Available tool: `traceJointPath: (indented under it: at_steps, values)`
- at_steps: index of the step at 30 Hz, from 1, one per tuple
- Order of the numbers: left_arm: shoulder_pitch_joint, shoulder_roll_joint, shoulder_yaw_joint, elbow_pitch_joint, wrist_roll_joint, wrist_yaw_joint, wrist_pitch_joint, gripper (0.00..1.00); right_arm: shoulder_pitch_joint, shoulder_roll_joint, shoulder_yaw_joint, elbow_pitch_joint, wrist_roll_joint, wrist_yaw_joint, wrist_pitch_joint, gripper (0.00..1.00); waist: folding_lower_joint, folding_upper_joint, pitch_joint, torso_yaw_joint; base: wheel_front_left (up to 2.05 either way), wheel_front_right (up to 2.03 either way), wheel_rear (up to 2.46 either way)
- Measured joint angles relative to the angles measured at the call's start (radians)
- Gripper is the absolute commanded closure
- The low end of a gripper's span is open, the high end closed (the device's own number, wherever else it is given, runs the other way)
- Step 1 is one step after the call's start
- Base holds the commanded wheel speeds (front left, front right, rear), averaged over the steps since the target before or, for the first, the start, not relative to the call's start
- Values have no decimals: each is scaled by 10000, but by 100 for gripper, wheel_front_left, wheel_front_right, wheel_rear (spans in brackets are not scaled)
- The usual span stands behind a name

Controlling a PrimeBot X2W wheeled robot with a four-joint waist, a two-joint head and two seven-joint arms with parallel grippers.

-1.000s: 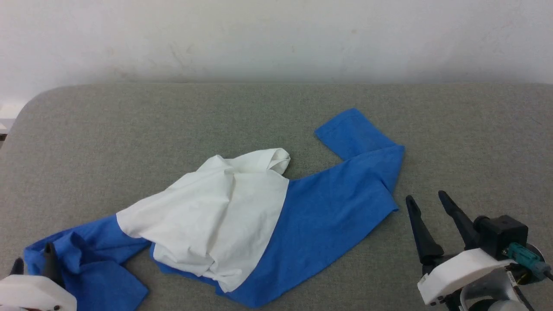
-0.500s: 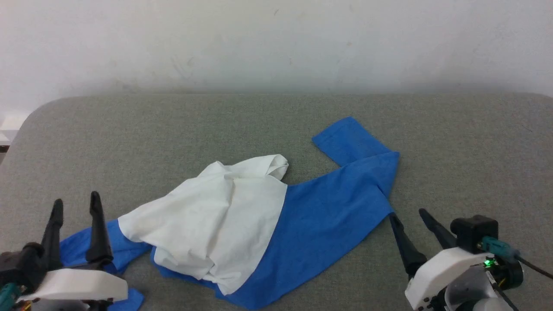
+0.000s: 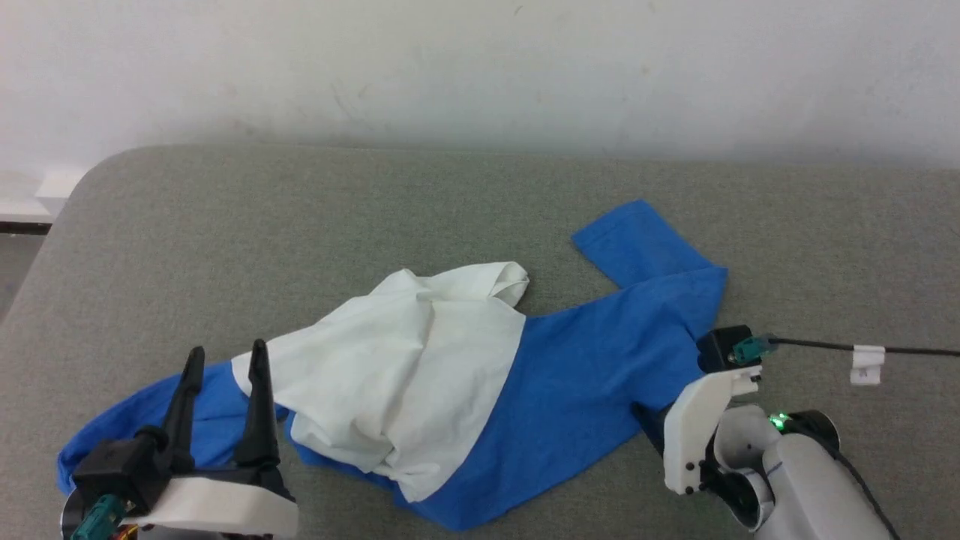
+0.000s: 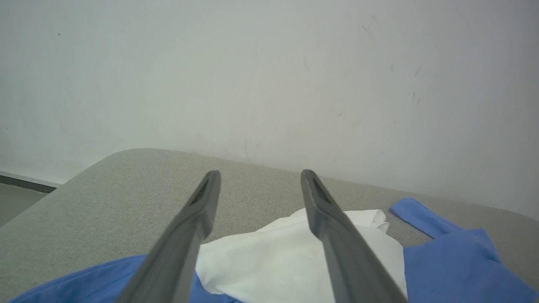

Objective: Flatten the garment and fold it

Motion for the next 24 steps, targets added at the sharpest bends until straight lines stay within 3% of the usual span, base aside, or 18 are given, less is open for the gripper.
traceJointPath:
  at_steps: [2, 3, 5, 10, 13, 19, 24]
  values:
    - [-71, -36, -82, 27, -2, -54, 0, 0, -459, -61, 257, 560, 73, -2, 441, 4, -1, 0, 62, 108, 0, 0, 0]
    - [-112, -73, -104, 36, -2, -54, -2, 0, -667, -125, 422, 761, 280, -8, 679, 42, -1, 0, 94, 163, 0, 0, 0]
    - [-168, -102, -115, 86, -2, -52, -12, 0, -961, -238, 732, 920, 652, -33, 953, 100, -1, 0, 146, 251, 0, 0, 0]
    - [-169, -142, -59, 211, -10, -38, -102, 0, -1237, -370, 1118, 869, 1227, -13, 1106, 100, 2, 0, 202, 234, 0, 0, 0]
    - [-163, -159, -46, 230, -27, -6, -113, 0, -1224, -849, 978, 525, 1312, 13, 1122, 100, 2, 0, 141, 132, 0, 0, 0]
    - [-136, -182, -35, 234, -98, 38, -115, 0, -1142, -2727, -872, -268, 876, 12, 1304, 100, 2, 0, 118, -154, 0, 0, 0]
    - [-138, -244, -111, 303, -134, 38, -115, 0, -491, -3185, -2681, -416, 466, 12, 1553, 100, 2, 0, 192, -369, 0, 0, 0]
